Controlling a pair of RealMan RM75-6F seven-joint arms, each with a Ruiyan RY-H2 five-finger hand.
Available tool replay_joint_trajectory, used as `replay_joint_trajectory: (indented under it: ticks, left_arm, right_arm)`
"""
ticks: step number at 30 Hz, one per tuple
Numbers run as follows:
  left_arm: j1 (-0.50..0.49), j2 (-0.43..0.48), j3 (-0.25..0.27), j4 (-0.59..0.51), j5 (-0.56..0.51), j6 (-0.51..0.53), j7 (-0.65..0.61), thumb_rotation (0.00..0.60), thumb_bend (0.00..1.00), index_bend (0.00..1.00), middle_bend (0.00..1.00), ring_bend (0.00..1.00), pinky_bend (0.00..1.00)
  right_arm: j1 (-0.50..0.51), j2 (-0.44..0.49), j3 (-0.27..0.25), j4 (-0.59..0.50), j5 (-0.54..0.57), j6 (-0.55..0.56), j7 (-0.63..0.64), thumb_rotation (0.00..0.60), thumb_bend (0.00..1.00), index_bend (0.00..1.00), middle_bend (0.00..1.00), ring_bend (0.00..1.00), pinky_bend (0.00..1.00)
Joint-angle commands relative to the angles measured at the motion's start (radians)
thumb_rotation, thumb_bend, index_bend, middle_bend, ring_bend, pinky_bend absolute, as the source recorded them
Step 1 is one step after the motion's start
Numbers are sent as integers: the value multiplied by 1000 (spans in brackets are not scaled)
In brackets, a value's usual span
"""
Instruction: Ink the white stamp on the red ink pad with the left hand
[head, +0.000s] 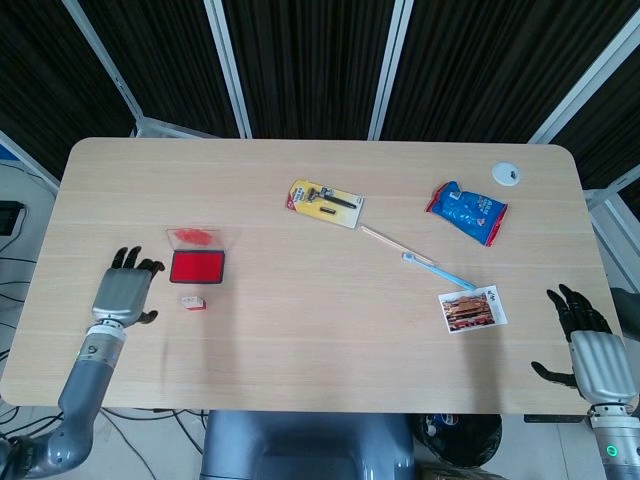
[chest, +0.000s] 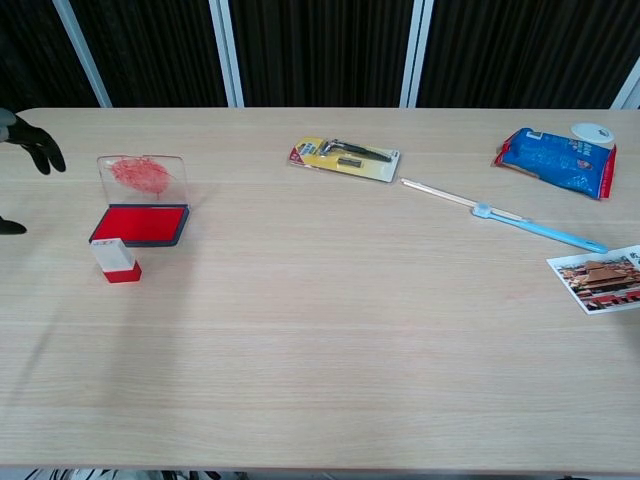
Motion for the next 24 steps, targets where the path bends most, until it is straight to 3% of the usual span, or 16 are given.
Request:
replay_joint_trajectory:
  ticks: [1,11,24]
  left_arm:
    - [-42,-51,-3,29,-52,14,45,600,157,288,272,2,0]
    - [-121,-175,7,125,-147,54,131,600,161,320,306,24,0]
    - [-164,-275,28,253,-211,36,138,600,192,335,319,26,0]
  right_arm:
    - [1,1,0,2,0,-2,8,600,46,0,0,0,177]
    - [0,2,-1,4,-9,3,31,600,57,0,0,0,177]
    - [4,2,0,3,-4,-7,47,600,64,0,0,0,177]
